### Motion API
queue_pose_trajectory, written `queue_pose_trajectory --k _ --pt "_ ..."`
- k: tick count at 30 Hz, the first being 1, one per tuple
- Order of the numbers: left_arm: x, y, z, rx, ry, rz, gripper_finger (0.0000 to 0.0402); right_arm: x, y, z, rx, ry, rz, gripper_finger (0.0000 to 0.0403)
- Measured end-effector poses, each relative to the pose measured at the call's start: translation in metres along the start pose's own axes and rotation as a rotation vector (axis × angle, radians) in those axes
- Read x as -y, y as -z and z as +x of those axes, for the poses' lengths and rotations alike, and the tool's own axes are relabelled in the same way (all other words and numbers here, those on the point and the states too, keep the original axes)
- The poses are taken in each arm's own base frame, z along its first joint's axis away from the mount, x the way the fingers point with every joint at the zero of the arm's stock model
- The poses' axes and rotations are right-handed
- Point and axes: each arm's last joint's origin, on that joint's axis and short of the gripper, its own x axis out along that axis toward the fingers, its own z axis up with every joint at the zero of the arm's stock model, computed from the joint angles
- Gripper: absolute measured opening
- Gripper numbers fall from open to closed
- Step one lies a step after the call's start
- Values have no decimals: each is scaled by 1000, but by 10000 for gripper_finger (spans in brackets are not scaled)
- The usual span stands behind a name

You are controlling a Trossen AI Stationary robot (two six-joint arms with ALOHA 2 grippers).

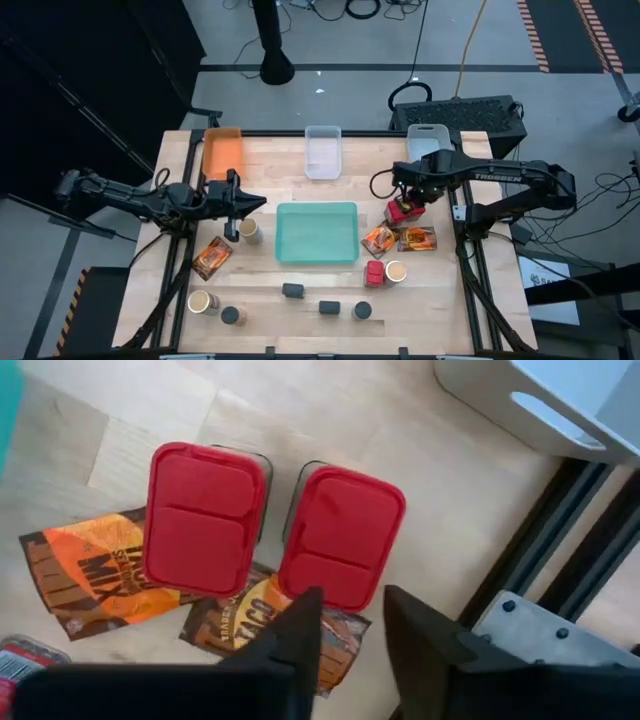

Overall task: Sort spices by type
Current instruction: Put the top right red spice can into the gray bin

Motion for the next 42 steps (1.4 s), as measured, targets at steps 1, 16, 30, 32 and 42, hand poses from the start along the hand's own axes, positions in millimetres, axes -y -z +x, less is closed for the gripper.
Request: queue_pose_trajectory --k 1,16,30,32,42 --pt "0 0 0 0 0 -1 22 1 -1 0 -5 -3 0 124" --pt "0 1 0 -6 4 -1 22 14 -23 13 -11 -83 22 226" --pt "0 2 0 -18 8 2 22 21 -17 41 -94 -75 30 226" --pt "0 2 0 -23 7 -12 22 21 -17 41 -88 -80 28 226" --pt "0 3 0 -32 7 -17 22 20 -21 41 -64 -101 30 227"
